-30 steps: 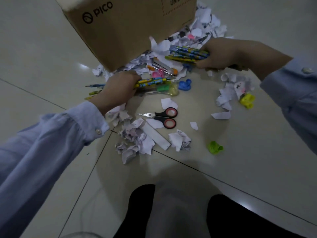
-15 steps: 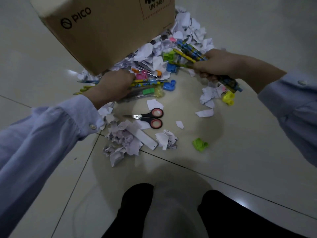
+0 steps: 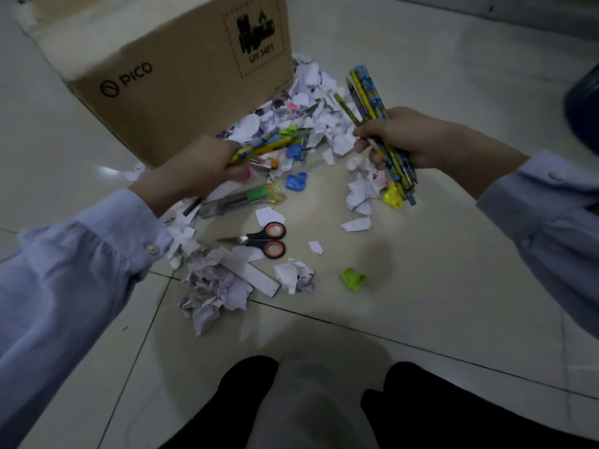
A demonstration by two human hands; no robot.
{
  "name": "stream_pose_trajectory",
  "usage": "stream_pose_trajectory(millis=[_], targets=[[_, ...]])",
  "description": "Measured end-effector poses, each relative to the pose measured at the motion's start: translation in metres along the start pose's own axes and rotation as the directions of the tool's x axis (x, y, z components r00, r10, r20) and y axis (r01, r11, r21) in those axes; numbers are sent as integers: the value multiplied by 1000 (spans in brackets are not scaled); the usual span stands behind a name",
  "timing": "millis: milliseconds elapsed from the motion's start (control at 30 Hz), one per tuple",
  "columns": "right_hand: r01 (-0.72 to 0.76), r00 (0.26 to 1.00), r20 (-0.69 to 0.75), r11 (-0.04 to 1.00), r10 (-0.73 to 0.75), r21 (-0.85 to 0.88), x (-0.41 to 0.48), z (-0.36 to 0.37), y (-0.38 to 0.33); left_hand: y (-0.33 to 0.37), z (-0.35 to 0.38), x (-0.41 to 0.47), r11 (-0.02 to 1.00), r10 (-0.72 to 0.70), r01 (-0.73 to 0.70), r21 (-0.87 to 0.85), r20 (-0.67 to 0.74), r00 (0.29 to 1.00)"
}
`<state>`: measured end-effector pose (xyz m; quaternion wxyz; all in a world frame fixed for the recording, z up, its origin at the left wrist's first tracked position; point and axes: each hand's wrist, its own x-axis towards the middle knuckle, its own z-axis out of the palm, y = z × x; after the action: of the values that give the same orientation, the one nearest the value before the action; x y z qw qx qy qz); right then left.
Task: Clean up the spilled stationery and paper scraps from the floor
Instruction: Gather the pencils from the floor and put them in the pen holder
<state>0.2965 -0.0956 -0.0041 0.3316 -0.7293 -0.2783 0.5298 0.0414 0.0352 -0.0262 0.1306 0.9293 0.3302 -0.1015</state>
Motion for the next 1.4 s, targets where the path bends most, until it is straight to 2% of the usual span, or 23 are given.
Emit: stream_pose_trajectory(millis=[100, 167, 233, 300, 367, 633, 767, 933, 1033, 1133, 1200, 1300, 1400], targets=[[-8, 999, -37, 988, 14, 157, -14, -6, -6, 8, -14, 3, 984, -30, 22, -174, -43, 999], [-12, 999, -48, 970, 25, 242, -22, -8, -10, 12, -21, 6, 938, -31, 9, -348, -60, 998], [-39, 998, -42, 956, 53, 289, -27, -9, -11, 17, -24, 10, 815, -58, 25, -579, -38, 998], [-66, 994, -65, 954, 89, 293, -31, -10, -9, 25, -26, 15, 635, -56, 48, -771, 16, 998], [-99, 987, -92, 955, 130, 280, -31, -10, -4, 31, -24, 20, 523, -56, 76, -849, 55, 997], [-106, 974, -163, 954, 156, 282, -3, 13, 9, 35, -9, 32, 371, -187, 107, -922, 39, 982], [-100, 956, -256, 978, 146, 182, 22, 36, 3, 27, 2, 30, 345, -273, 125, -930, 28, 962], [-82, 932, -349, 995, 99, 63, 62, 61, -5, 17, 14, 29, 229, -357, 90, -969, 2, 934], [-96, 918, -394, 986, 36, -134, 79, 70, -9, 16, 18, 26, 186, -384, 102, -977, 24, 923], [-76, 918, -386, 918, -88, -389, 87, 76, -12, 16, 22, 23, 167, -387, 121, -978, 47, 921], [-73, 914, -385, 881, -128, -468, 92, 79, -12, 15, 23, 23, 141, -393, 130, -982, 65, 917], [-94, 904, -408, 876, -124, -474, 98, 79, -15, 13, 24, 25, 102, -405, 138, -985, 86, 910], [-126, 919, -392, 905, -48, -406, 95, 75, -16, 11, 28, 29, 58, -414, 154, -986, 117, 903]])
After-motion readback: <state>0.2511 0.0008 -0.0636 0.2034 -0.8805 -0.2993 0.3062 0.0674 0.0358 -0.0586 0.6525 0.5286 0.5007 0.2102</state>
